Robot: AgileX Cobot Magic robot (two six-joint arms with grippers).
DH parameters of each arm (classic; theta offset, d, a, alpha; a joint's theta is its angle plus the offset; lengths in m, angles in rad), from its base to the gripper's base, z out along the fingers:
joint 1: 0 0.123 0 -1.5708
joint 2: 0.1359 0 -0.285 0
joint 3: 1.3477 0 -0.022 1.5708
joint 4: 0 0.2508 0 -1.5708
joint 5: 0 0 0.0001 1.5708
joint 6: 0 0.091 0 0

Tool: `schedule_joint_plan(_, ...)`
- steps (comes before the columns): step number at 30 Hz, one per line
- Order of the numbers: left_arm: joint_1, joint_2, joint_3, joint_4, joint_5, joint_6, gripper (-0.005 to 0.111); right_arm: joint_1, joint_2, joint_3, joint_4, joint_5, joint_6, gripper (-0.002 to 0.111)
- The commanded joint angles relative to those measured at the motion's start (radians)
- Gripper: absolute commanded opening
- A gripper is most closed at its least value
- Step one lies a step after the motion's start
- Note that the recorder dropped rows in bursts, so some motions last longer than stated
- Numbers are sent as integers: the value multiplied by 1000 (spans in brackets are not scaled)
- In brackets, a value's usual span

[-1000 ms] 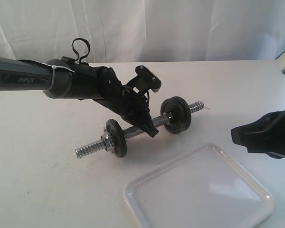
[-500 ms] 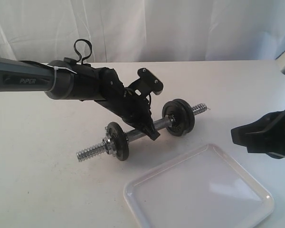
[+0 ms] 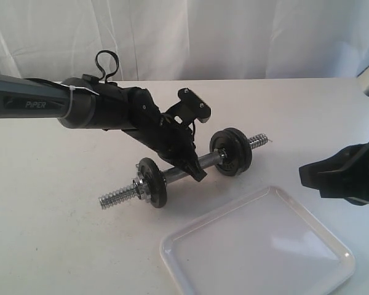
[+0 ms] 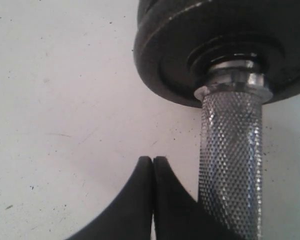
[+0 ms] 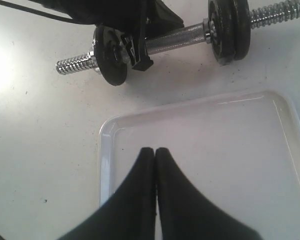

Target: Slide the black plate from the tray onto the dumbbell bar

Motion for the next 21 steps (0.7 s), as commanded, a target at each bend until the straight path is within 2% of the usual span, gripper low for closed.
schedule_joint_plan(1,-5,4,-2,-12,0,-6,0,-9,-5,4,2,1,1,0)
schedule_joint_plan(11,-5,-2,-2,-10,-35,-2,0,-9,-5,4,2,1,1,0)
schedule_joint_plan(21,-5,-4,-2,-10,-2,-4,0,-9,-5,4,2,1,1,0)
